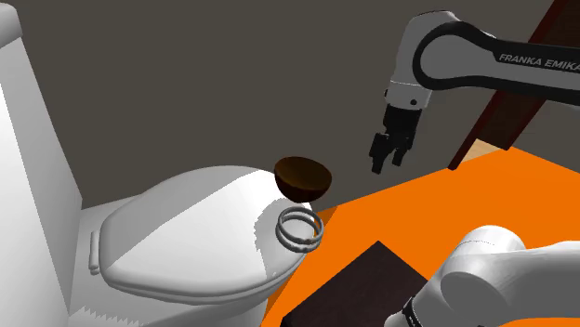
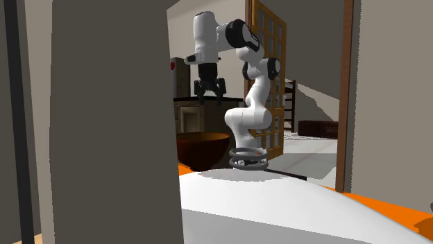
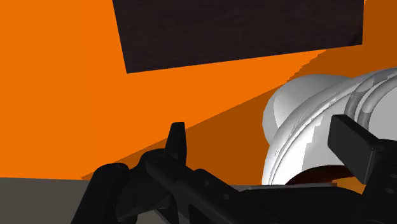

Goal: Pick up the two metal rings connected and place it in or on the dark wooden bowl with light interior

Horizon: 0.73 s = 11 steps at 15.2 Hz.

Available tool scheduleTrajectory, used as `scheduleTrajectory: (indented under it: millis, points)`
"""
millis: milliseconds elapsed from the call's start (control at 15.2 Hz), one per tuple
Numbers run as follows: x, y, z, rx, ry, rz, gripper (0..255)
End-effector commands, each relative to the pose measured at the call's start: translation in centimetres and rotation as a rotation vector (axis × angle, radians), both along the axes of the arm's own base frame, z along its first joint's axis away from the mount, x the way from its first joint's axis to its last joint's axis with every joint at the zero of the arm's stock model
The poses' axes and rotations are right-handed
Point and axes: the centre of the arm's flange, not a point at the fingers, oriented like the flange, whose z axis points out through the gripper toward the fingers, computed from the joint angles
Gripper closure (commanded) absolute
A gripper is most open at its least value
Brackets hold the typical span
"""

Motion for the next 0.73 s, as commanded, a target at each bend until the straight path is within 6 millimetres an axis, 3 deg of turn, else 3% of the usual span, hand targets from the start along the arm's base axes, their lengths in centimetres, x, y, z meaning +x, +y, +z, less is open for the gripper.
scheduleTrajectory:
  millis: [0, 660]
  points:
    - [0.0, 0.0, 0.0, 0.0, 0.0, 0.0, 0]
    - [3.7, 9.6, -7.8, 0.007, -0.021, -0.045, 0]
